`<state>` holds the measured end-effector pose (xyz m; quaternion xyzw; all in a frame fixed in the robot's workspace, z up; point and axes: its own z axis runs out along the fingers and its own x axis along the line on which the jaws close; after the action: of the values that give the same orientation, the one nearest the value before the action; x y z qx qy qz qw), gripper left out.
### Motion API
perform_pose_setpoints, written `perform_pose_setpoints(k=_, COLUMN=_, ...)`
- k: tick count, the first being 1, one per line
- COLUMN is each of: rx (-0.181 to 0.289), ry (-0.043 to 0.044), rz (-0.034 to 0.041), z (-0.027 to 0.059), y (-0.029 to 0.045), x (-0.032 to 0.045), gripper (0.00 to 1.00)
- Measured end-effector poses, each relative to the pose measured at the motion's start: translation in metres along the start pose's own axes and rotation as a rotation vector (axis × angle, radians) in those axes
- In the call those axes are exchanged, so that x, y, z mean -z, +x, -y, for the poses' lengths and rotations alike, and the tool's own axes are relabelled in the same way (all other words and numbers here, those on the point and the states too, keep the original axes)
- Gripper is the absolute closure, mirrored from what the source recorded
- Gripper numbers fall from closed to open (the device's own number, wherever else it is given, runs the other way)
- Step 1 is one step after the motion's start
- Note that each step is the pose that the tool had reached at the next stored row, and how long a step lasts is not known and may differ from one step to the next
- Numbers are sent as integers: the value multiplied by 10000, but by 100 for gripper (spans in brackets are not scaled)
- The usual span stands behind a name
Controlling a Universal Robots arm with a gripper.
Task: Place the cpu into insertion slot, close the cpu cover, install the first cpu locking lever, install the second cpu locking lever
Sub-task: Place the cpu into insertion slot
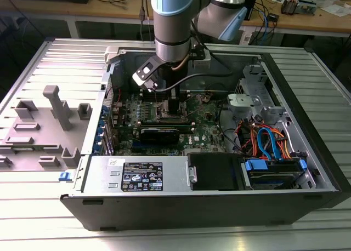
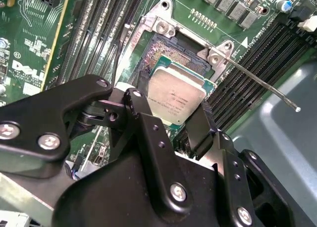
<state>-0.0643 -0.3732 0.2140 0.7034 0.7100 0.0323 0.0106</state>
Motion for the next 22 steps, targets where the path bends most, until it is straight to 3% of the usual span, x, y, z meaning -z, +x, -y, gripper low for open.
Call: perform_pose_setpoints(k=22, rx=0, ry=0, rz=-1, z=15, y=-13, x=-46, gripper=46)
